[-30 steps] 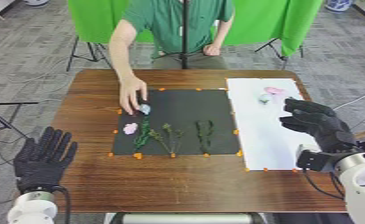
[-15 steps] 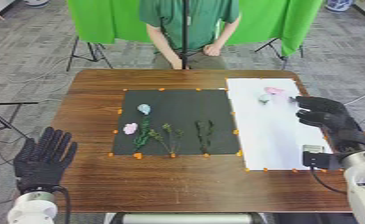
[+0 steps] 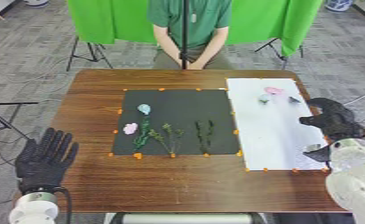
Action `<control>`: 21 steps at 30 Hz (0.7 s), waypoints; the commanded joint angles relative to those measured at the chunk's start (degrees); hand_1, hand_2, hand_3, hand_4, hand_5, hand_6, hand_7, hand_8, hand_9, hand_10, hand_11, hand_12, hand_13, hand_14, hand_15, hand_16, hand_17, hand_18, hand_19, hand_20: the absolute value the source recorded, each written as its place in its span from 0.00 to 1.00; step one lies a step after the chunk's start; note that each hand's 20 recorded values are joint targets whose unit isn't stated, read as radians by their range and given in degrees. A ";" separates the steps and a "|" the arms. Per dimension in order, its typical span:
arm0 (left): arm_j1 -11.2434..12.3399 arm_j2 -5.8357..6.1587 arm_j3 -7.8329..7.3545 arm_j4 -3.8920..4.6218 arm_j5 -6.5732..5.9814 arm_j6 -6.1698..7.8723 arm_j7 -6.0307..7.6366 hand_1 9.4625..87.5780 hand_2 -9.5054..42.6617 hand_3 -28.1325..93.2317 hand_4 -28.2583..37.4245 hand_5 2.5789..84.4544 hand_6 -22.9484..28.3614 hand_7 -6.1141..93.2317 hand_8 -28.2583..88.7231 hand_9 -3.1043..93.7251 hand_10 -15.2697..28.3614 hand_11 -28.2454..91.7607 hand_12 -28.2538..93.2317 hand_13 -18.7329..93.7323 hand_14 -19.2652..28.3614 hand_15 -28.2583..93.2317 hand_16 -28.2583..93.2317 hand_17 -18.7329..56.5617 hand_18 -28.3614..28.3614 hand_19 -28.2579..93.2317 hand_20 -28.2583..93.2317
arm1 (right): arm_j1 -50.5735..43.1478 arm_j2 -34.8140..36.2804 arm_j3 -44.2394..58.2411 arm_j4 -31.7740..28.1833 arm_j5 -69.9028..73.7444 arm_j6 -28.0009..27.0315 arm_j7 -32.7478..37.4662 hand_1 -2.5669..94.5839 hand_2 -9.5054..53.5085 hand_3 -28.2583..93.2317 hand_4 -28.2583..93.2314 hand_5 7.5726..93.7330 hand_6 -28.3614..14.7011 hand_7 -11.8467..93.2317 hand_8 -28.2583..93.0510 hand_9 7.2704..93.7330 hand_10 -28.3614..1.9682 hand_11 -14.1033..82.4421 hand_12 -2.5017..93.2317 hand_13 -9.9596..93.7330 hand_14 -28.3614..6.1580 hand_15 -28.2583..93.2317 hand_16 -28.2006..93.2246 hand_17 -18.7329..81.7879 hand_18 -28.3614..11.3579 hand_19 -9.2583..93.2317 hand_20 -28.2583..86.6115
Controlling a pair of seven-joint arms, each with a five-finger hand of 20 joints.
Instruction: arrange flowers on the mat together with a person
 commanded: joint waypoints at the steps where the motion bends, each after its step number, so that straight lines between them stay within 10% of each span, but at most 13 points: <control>1: 0.43 -0.63 0.37 0.49 0.08 0.09 -0.52 0.25 0.50 0.86 0.00 0.60 0.61 0.24 0.14 0.51 0.67 0.44 0.29 0.47 0.75 0.56 0.15 0.16 0.79 0.60 0.32 | 5.66 1.55 -1.89 3.60 -9.78 -8.94 2.91 0.44 0.00 0.90 0.00 0.36 0.60 0.30 0.12 0.34 0.58 0.25 0.17 0.38 0.36 0.33 0.41 0.27 0.26 0.54 0.36; 21: -0.05 -0.79 0.39 0.92 -0.56 0.80 -0.08 0.25 0.50 0.86 0.00 0.60 0.61 0.24 0.14 0.51 0.67 0.44 0.29 0.47 0.75 0.56 0.15 0.16 0.79 0.60 0.32 | 7.54 0.82 -7.35 10.35 -5.01 -14.60 2.61 0.51 0.00 0.86 0.00 0.43 0.69 0.33 0.10 0.48 0.67 0.28 0.17 0.44 0.47 0.37 0.40 0.28 0.28 0.55 0.36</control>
